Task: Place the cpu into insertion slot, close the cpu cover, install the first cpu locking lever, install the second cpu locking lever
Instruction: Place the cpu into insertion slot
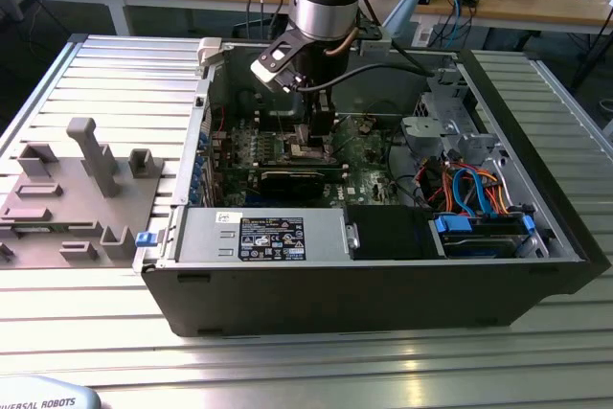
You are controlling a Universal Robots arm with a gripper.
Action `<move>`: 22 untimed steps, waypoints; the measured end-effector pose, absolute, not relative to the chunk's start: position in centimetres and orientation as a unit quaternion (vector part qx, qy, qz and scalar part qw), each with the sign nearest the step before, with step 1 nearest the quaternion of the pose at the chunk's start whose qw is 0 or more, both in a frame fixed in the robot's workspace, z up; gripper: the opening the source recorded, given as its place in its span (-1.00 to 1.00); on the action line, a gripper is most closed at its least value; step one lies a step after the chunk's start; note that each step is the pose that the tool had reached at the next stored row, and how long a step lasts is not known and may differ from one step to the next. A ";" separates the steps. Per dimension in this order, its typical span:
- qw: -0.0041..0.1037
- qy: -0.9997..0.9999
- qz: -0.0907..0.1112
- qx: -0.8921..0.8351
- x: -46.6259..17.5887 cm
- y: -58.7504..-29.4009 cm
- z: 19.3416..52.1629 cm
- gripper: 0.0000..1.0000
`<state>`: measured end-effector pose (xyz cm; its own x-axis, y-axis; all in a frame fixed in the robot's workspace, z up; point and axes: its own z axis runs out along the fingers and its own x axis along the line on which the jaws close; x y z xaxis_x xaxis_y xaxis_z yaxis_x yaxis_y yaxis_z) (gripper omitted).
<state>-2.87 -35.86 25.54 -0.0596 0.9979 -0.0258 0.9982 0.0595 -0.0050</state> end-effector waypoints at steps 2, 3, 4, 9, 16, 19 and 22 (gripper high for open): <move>0.008 0.727 -0.011 0.686 -2.9 -35.9 25.5 0.08; 0.008 0.727 -0.011 0.687 -2.9 -35.9 25.5 0.08; 0.008 0.726 -0.011 0.687 -2.9 -35.9 25.5 0.08; 0.008 0.724 -0.011 0.689 -2.9 -35.9 25.5 0.08; 0.008 0.722 -0.011 0.692 -2.9 -35.9 25.5 0.08; 0.008 0.721 -0.011 0.692 -2.9 -35.9 25.5 0.08; 0.008 0.721 -0.011 0.693 -2.9 -35.9 25.5 0.08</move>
<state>-2.87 -35.86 25.49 -0.0391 0.9989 -0.0259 0.9992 0.0389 -0.0050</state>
